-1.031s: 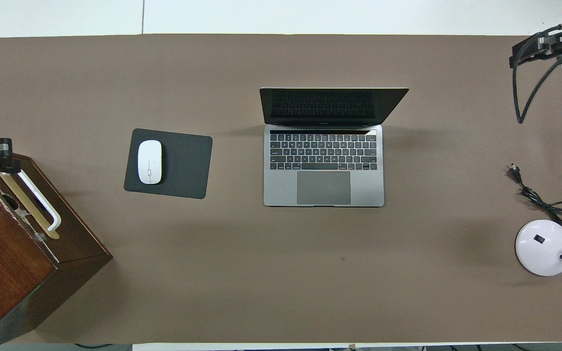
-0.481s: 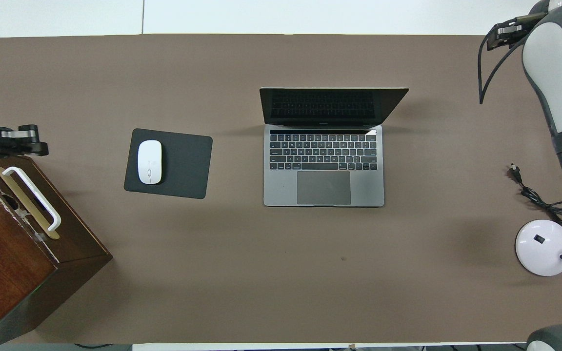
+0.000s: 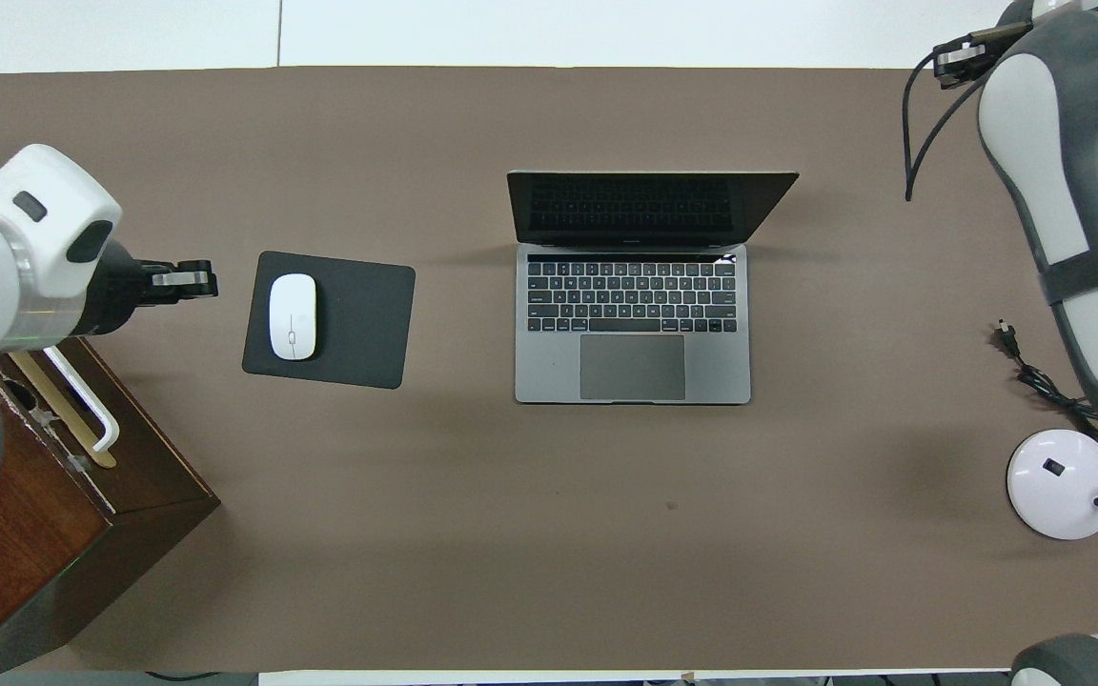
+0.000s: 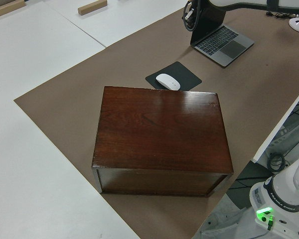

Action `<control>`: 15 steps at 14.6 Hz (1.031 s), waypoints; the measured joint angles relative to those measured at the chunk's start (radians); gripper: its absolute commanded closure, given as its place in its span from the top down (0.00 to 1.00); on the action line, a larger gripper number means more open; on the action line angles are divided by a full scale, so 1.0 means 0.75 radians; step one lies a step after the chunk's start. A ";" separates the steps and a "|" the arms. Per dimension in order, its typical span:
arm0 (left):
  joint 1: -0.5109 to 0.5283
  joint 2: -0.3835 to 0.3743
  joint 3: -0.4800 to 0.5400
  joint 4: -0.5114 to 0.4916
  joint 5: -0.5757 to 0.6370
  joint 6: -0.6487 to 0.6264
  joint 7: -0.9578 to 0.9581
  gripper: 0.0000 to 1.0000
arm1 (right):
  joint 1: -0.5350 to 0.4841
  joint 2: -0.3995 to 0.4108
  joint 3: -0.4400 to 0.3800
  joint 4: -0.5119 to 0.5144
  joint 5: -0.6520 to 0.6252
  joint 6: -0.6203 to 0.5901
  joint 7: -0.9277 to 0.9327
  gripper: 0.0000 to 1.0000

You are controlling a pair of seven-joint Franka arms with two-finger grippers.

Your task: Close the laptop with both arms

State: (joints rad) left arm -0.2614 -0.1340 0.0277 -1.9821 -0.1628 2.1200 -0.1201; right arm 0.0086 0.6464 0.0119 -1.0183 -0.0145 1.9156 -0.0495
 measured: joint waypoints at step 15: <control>-0.407 0.107 -0.001 -0.427 -0.027 0.851 0.007 0.00 | 0.255 0.020 0.003 -0.075 -0.009 0.080 0.413 0.00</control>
State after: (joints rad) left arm -0.5666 -0.0539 0.0267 -2.3022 -0.1831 2.7584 -0.1146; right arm 0.1996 0.6618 0.0144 -1.0747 -0.0215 1.9756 0.2605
